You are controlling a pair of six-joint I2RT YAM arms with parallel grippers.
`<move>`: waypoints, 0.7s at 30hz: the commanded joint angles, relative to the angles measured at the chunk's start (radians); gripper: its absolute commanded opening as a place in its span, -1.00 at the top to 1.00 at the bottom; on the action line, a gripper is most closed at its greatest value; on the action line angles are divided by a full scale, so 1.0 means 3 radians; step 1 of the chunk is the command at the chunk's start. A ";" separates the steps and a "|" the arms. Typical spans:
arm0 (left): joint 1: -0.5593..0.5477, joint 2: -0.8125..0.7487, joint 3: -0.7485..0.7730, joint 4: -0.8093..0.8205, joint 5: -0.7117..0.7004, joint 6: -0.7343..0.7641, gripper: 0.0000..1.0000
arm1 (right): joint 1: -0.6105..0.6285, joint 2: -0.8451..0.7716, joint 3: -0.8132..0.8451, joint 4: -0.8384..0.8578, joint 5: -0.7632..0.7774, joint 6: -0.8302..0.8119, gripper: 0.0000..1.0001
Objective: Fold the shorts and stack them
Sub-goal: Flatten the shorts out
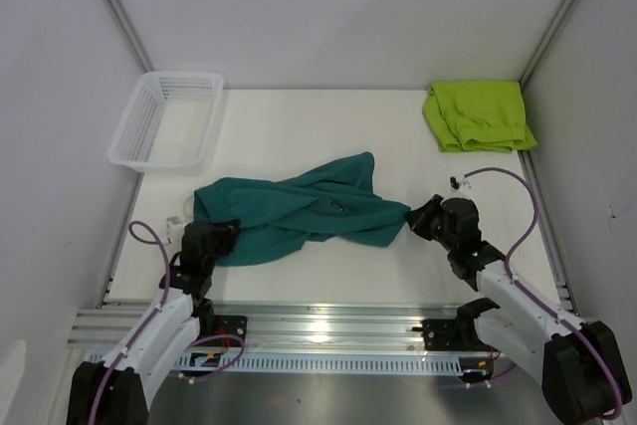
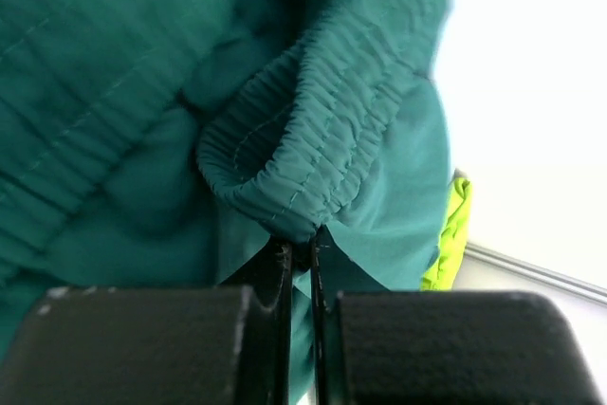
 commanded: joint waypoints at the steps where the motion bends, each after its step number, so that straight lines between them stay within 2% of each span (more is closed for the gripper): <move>1: 0.0069 -0.0242 0.0529 -0.0509 -0.0349 0.0472 1.00 | -0.0017 -0.0184 -0.0114 0.0069 0.0011 -0.0118 1.00; 4: 0.0303 -0.0069 0.1036 -0.0795 -0.0155 0.0820 1.00 | 0.0089 -0.0368 -0.0359 0.0304 -0.0188 -0.0174 1.00; 6: 0.0548 0.0146 0.1418 -0.0872 0.0228 0.1055 1.00 | 0.0227 -0.0619 -0.0523 0.0422 -0.0122 -0.0215 1.00; 9: 0.0830 0.0550 0.1695 -0.0878 0.0780 0.1224 1.00 | 0.0529 -0.0829 -0.0585 0.0428 -0.0030 -0.0282 1.00; 15: 0.1015 0.0827 0.2136 -0.1020 0.0919 0.1495 1.00 | 0.1148 -0.0906 -0.0606 0.0208 0.0466 -0.0272 1.00; 17: 0.1066 0.0888 0.2355 -0.1118 0.0950 0.1623 1.00 | 0.1270 -0.0916 -0.0621 0.0248 0.0487 -0.0267 1.00; 21: 0.1290 0.0894 0.2443 -0.1261 0.1118 0.1700 1.00 | 0.1424 -0.1105 -0.0692 0.0443 0.0318 -0.0333 1.00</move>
